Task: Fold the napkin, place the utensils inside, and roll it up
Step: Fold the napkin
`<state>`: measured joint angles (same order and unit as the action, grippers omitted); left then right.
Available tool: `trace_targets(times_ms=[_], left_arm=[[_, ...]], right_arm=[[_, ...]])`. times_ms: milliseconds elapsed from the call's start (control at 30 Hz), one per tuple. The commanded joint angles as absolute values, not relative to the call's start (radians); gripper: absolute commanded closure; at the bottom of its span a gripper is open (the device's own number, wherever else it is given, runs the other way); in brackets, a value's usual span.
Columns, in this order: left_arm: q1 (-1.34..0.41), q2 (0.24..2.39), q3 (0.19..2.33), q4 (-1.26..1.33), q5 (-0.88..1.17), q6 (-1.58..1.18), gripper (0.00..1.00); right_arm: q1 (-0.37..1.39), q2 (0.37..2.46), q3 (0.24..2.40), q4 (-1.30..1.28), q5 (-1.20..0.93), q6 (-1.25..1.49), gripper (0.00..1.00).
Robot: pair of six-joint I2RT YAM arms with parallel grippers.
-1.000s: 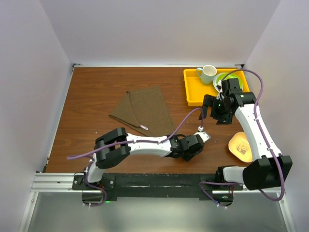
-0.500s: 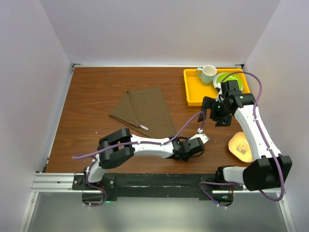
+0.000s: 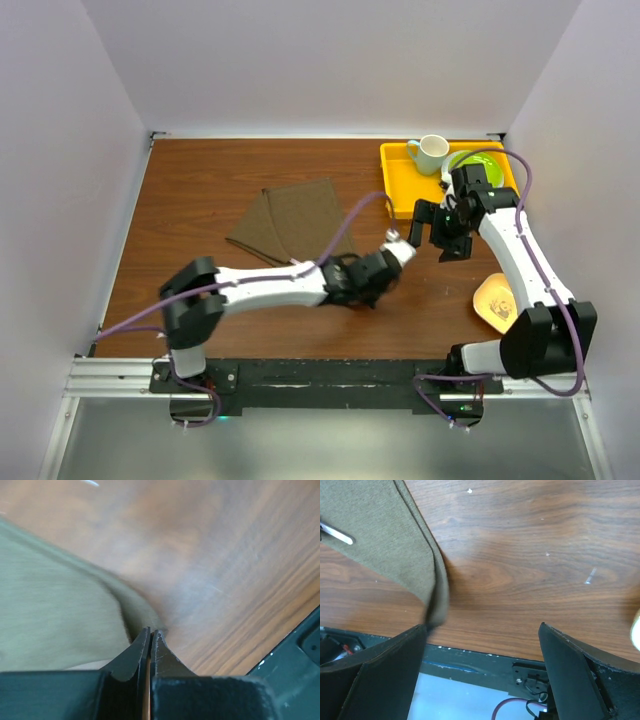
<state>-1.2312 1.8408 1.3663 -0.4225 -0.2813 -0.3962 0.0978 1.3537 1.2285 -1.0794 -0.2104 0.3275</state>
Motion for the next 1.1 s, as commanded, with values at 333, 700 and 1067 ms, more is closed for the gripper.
trace_targets(times_ms=[333, 700, 1067], left_arm=[[-0.709, 1.473, 1.108, -0.344, -0.138, -0.276, 1.00], [-0.411, 1.476, 1.072, -0.318, -0.035, -0.265, 1.00], [-0.235, 1.528, 1.077, -0.272, 0.038, -0.227, 1.00]], right_arm=[[0.152, 1.574, 1.428, -1.029, -0.287, 0.316, 0.02], [0.224, 1.752, 1.606, -1.060, -0.276, 0.324, 0.02], [0.294, 1.876, 1.726, -1.095, -0.279, 0.322, 0.02]])
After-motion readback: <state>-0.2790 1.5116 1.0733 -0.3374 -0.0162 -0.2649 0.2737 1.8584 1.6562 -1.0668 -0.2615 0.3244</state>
